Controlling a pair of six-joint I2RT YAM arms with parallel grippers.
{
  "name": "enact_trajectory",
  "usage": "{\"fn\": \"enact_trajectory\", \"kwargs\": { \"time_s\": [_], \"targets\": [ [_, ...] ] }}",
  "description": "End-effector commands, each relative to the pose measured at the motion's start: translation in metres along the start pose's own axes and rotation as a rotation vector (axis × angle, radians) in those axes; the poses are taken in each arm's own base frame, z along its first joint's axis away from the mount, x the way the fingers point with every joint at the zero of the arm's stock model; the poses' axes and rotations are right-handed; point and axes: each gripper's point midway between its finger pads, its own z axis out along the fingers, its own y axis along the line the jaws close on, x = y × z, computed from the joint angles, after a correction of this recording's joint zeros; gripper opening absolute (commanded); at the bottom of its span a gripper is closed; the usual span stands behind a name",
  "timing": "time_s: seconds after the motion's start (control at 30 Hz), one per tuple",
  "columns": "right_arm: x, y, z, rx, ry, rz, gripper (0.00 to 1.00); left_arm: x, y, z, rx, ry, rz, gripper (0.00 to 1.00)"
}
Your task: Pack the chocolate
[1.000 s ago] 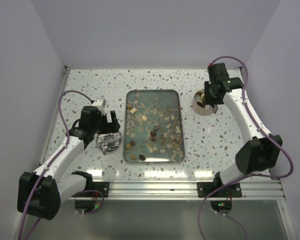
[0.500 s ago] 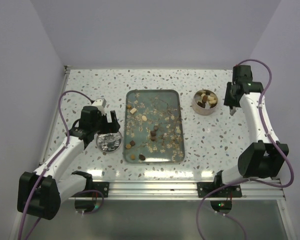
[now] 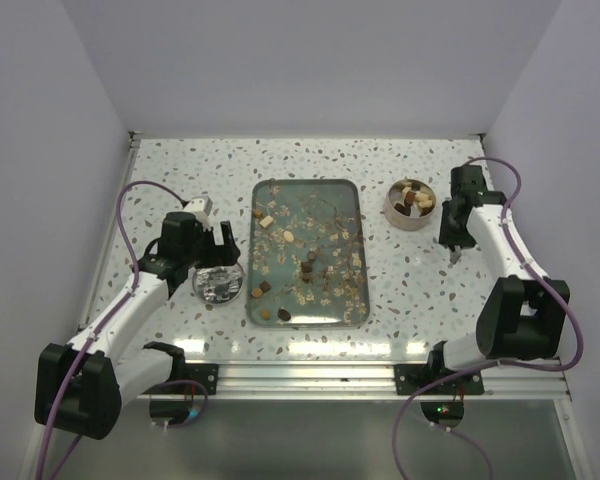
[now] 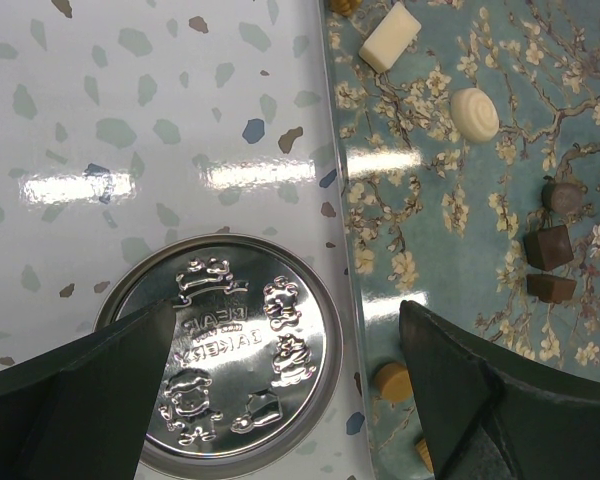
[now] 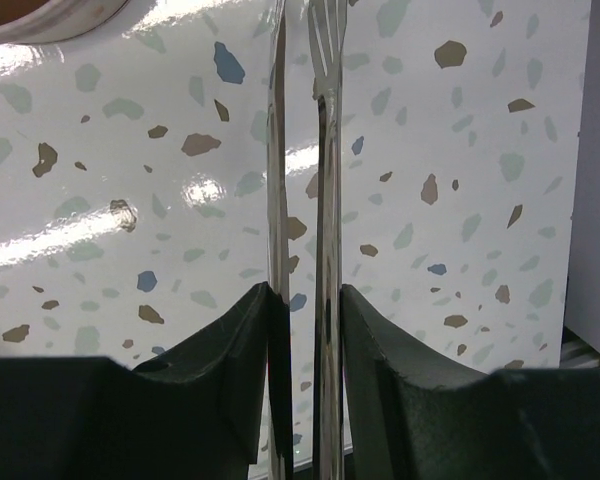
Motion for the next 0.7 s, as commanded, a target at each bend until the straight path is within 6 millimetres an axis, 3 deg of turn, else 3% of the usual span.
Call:
{"fn": "enact_trajectory", "kwargs": {
  "time_s": [0.0, 0.43, 0.67],
  "targets": [
    [-0.008, 0.004, -0.005, -0.033, -0.068, 0.041, 0.35, -0.005, 0.002, 0.002, -0.001, -0.024, 0.022, 1.00],
    [0.040, 0.019, 0.026, -0.062, 0.045, 0.102, 0.38, -0.003, 0.001, 0.002, 0.006, -0.022, 0.020, 1.00],
    [0.040, 0.023, 0.040, -0.043, 0.076, 0.138, 0.44, -0.004, 0.001, 0.000, 0.003, -0.023, 0.023, 1.00]
  ]
}}
